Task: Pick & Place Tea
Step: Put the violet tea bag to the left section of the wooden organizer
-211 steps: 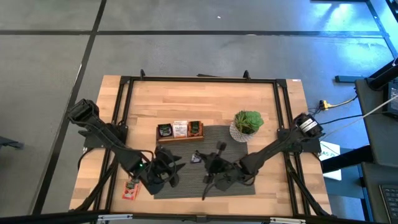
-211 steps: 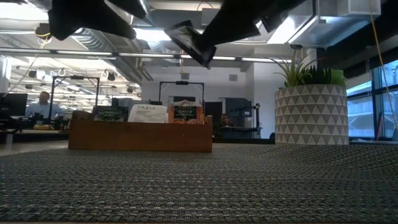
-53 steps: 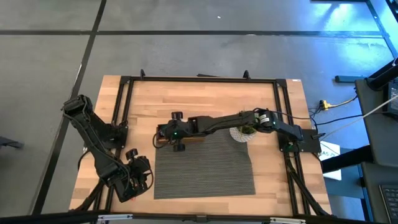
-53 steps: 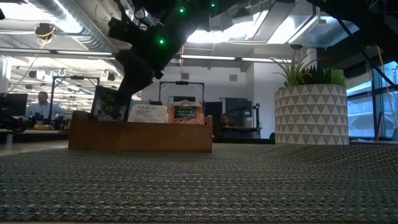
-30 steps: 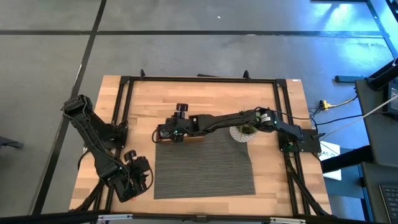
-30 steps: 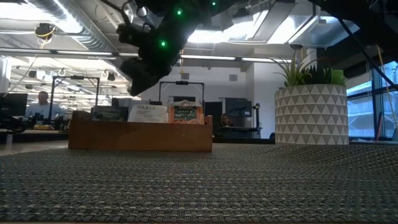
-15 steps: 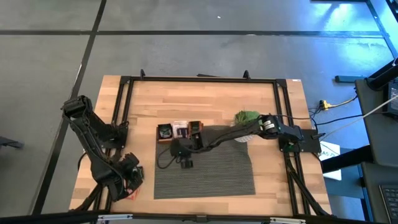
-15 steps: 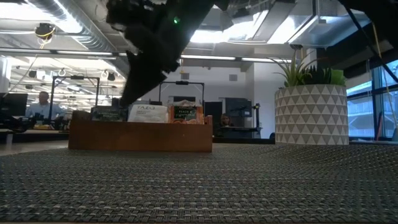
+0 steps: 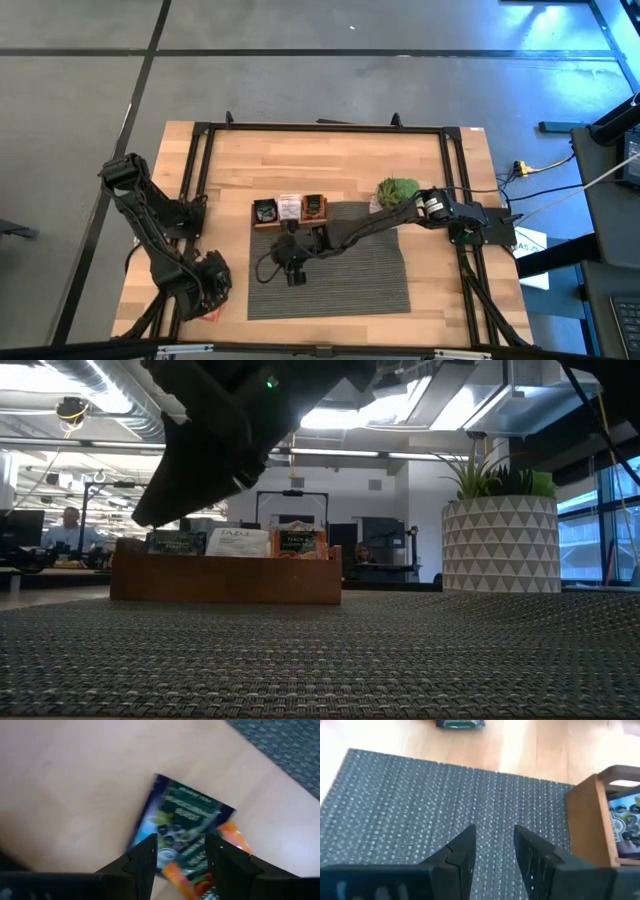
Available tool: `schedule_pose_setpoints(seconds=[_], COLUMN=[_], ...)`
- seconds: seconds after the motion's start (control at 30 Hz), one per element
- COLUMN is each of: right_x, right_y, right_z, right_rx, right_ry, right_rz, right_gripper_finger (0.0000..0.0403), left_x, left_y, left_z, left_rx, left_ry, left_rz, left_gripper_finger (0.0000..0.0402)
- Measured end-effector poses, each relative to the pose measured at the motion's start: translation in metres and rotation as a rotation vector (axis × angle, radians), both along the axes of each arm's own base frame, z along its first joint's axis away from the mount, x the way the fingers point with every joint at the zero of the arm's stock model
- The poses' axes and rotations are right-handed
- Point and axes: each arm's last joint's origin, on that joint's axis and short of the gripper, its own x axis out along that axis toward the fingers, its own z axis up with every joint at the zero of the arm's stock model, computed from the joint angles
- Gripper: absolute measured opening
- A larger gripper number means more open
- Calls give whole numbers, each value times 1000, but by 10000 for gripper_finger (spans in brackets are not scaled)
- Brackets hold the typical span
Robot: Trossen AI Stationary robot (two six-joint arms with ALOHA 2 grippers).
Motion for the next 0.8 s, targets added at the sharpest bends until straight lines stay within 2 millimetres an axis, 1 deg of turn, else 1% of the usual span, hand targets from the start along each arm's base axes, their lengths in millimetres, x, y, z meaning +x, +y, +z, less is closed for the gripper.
schedule_pose_setpoints(seconds=[0.13, 0.3, 0.67, 0.8], right_x=[1, 0, 0, 0], right_y=[1, 2, 1, 1], right_z=[2, 1, 2, 2], right_rx=[2, 17, 17, 17], right_ry=[-7, -4, -5, -5], right_rz=[-1, -14, -16, -15], right_gripper_finger=[134, 134, 134, 134], left_x=[1, 4, 14, 20], left_y=[-2, 0, 11, 15], left_z=[-4, -3, -4, -8], left_rx=[-21, -2, 52, 79], left_ry=[-15, -43, -9, 24], left_rz=[-58, -44, -66, -67], left_gripper_finger=[162, 163, 147, 140])
